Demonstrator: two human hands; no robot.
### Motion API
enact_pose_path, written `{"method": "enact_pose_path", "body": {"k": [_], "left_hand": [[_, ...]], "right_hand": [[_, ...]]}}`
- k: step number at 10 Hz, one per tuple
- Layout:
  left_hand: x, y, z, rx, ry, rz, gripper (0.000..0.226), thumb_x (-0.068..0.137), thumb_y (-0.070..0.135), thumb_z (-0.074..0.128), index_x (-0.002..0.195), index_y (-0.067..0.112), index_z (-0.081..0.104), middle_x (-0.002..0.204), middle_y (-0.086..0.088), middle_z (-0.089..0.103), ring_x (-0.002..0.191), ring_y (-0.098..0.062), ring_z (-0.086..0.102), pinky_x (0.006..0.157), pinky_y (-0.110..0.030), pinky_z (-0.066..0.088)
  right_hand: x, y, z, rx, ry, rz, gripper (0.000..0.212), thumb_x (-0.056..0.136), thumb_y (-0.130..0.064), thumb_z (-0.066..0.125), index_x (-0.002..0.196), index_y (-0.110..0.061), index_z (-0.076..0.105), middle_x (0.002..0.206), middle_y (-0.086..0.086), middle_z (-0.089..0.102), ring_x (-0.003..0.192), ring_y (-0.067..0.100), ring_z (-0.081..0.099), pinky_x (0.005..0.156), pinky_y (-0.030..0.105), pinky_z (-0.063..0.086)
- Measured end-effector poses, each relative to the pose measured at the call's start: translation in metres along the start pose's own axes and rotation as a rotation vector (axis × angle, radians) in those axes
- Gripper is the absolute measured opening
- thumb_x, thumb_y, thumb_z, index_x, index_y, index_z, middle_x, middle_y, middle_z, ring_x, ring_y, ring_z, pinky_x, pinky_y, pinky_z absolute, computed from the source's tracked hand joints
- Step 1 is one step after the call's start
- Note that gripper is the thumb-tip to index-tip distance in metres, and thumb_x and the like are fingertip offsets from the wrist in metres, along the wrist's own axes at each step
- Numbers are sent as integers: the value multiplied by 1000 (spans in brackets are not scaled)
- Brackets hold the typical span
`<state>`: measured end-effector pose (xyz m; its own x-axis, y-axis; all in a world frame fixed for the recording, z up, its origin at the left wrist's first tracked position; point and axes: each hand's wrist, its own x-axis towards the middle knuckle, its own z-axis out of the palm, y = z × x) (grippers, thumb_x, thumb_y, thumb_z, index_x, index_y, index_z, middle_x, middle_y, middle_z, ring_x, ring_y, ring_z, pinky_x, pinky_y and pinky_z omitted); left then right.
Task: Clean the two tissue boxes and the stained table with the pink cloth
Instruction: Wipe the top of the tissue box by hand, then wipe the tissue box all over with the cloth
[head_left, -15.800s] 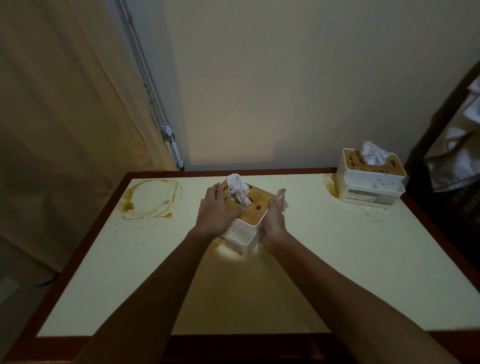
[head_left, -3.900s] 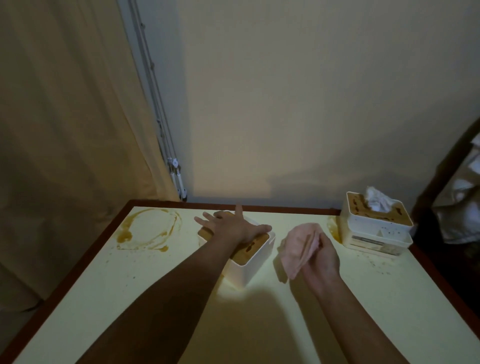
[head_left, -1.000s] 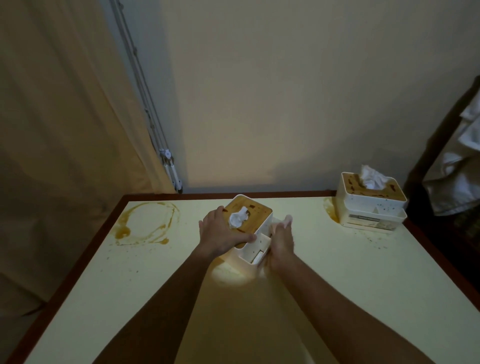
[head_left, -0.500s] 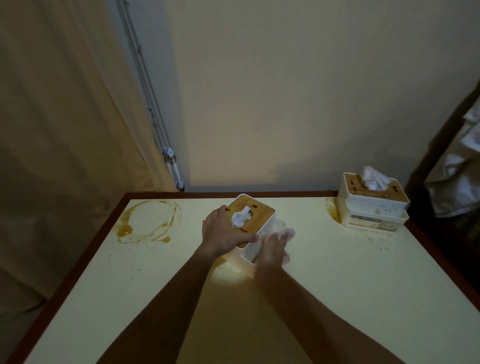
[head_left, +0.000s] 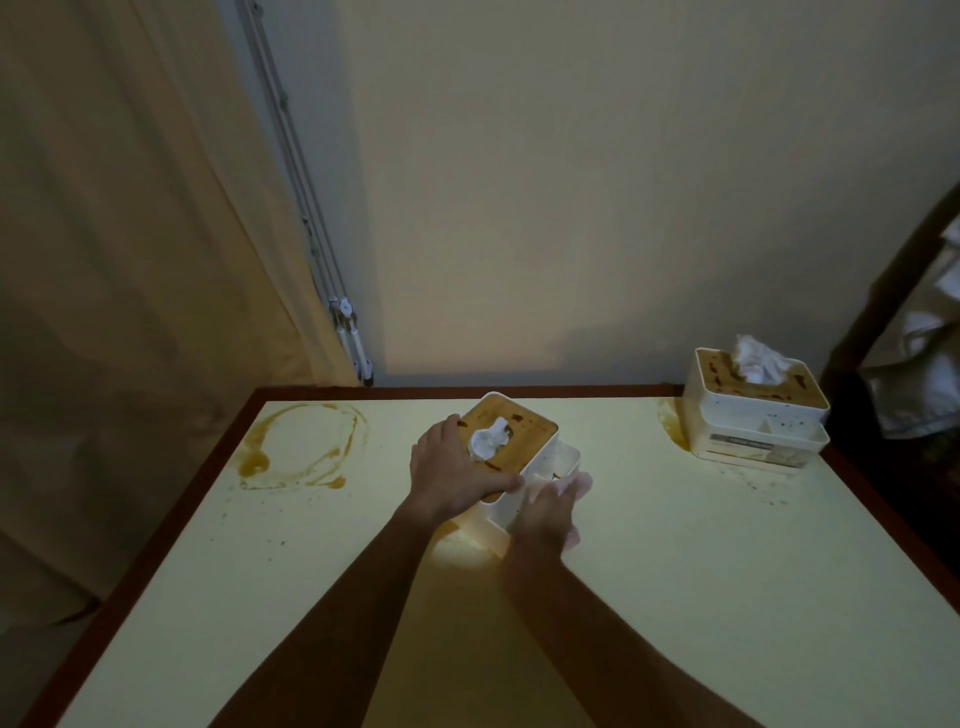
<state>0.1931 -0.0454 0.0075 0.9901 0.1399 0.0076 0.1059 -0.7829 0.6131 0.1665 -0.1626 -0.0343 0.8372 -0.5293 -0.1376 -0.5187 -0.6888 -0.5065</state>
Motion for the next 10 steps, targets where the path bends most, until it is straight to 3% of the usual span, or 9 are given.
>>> {"method": "enact_pose_path", "body": {"k": [1, 3, 4, 5, 6, 7, 8, 9, 10], "left_hand": [[0, 2, 0, 12, 13, -17, 124, 51, 73, 78, 149, 21, 23, 151, -1, 36, 136, -24, 35, 111, -47, 35], [1, 4, 0, 46, -33, -13, 124, 50, 76, 76, 149, 21, 24, 151, -2, 36, 137, -24, 34, 113, -51, 31], [10, 8, -7, 126, -112, -7, 124, 50, 76, 75, 149, 21, 25, 153, -3, 34, 141, -27, 29, 114, -57, 23], [21, 12, -21, 234, -219, 11, 122, 55, 73, 77, 151, 20, 22, 156, -6, 27, 144, -29, 20, 116, -58, 17], [36, 15, -37, 393, -305, 52, 124, 55, 77, 75, 152, 22, 21, 153, -8, 22, 141, -32, 21, 114, -53, 22], [47, 23, -49, 436, -370, 100, 132, 53, 70, 81, 155, 24, 12, 157, -8, 19, 143, -34, 21, 113, -56, 23], [54, 28, -59, 367, -423, 153, 132, 54, 54, 89, 154, 27, 8, 159, -4, 25, 143, -32, 25, 113, -54, 27], [62, 29, -62, 213, -564, 150, 137, 57, 39, 93, 154, 36, -4, 160, 1, 22, 145, -29, 24, 115, -47, 30], [66, 28, -60, 132, -636, 151, 139, 56, 39, 93, 152, 41, -6, 162, 2, 17, 147, -27, 19, 118, -50, 25]], "right_hand": [[18, -18, -24, 1211, -229, 526, 43, 107, -38, 43, 138, -8, 46, 132, 20, 53, 127, 35, 51, 104, 43, 44], [67, -12, -37, 1432, -244, 411, 46, 89, -39, 47, 123, -11, 62, 129, 21, 63, 104, 33, 66, 97, 53, 54], [55, -3, -70, 1490, -221, 413, 47, 90, -31, 46, 123, 1, 56, 129, 32, 57, 105, 42, 63, 101, 57, 50], [56, 14, -91, 1555, -278, 481, 28, 100, -29, 48, 109, -4, 58, 117, 23, 62, 95, 34, 65, 96, 50, 53], [54, 20, -106, 1648, -306, 411, 28, 101, -24, 51, 121, -6, 59, 118, 15, 65, 98, 28, 69, 84, 41, 59], [50, 13, -126, 1786, -333, 313, 23, 102, -16, 51, 121, -8, 60, 109, 12, 66, 70, 18, 75, 52, 26, 57], [54, 5, -137, 1810, -358, 203, 20, 101, -19, 52, 110, -10, 67, 111, 10, 70, 76, 14, 76, 65, 27, 61], [57, 1, -145, 1876, -503, 85, 18, 93, -21, 55, 104, -13, 68, 121, 12, 66, 117, 26, 67, 108, 42, 48], [56, -2, -154, 1883, -661, -15, 29, 96, -26, 53, 113, -8, 68, 120, 14, 67, 122, 29, 62, 111, 44, 43]]}}
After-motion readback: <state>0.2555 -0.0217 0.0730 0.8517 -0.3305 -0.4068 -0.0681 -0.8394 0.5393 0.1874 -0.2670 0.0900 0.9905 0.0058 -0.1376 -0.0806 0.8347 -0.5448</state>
